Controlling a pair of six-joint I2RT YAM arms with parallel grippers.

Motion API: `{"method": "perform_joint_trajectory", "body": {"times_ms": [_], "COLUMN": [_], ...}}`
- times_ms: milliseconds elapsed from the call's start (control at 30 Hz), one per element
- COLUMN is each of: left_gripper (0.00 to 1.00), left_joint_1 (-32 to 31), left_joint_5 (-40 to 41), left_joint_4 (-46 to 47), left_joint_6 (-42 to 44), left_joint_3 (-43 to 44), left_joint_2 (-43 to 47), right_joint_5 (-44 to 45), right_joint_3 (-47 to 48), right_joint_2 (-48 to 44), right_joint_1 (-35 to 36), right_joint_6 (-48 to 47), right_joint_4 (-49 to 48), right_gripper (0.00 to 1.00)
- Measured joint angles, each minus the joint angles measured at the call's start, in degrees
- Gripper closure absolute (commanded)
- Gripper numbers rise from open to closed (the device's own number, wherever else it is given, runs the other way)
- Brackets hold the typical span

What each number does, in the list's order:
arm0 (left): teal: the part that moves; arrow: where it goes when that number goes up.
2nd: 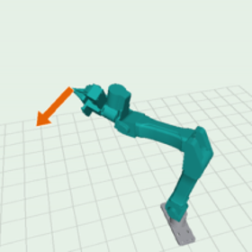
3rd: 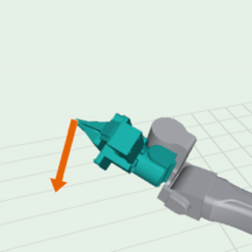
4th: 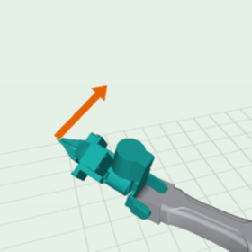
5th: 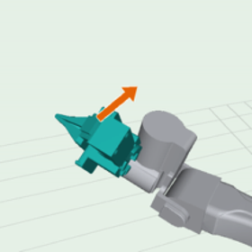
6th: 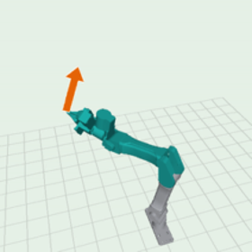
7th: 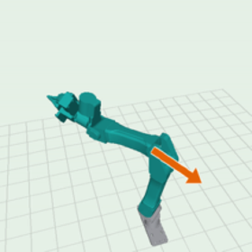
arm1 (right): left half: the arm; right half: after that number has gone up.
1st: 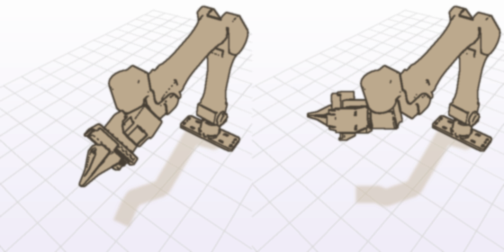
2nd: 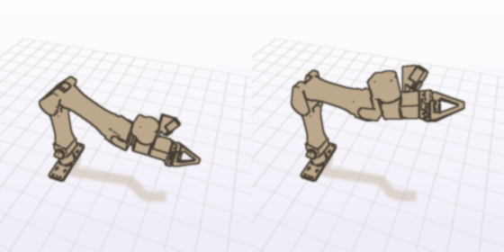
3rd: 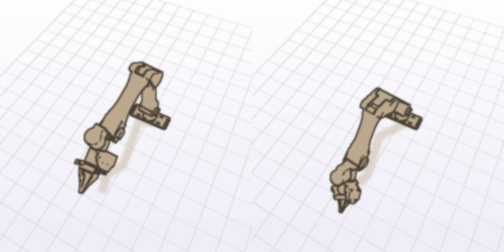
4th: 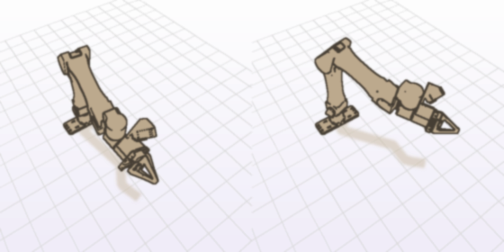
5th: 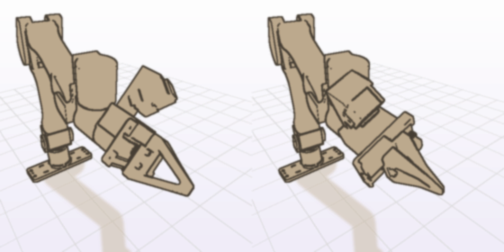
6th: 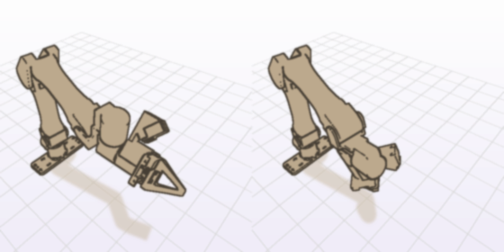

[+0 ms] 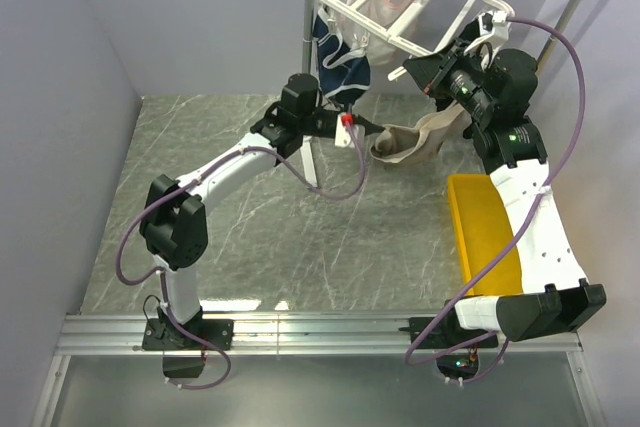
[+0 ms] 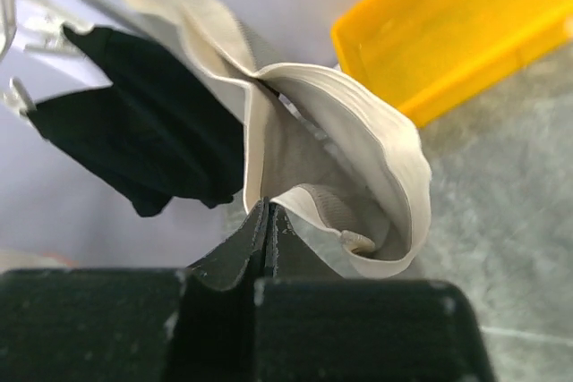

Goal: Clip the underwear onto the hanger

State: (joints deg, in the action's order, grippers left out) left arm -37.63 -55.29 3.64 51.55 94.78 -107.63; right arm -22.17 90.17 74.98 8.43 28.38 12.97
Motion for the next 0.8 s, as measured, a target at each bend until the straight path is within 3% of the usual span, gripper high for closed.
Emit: {"method": "perform_joint_trajectory", "body": {"times_ms": [333, 800], "left_gripper": [1.0, 1.0], "left_joint_1": [3.5, 3.69], "left_joint_5": [-4.66, -4.07], "left_joint_4": [8.39, 6.58], "left_joint_6": [-27.63, -44.54], "left_joint_3": [14.88, 24.94], "left_joint_2": [-4.59, -12.52], "right_joint_5": [-3.06, -7.17], "right_joint_3": [-0.72, -0.72], "right_joint_2": [-0.28, -0.28], "right_joint_1": [-0.31, -1.31], "right_joint_6": [-3.96, -6.8], "right_joint_4": [-0.55, -0.85], "right_gripper": [1.0, 1.0]}}
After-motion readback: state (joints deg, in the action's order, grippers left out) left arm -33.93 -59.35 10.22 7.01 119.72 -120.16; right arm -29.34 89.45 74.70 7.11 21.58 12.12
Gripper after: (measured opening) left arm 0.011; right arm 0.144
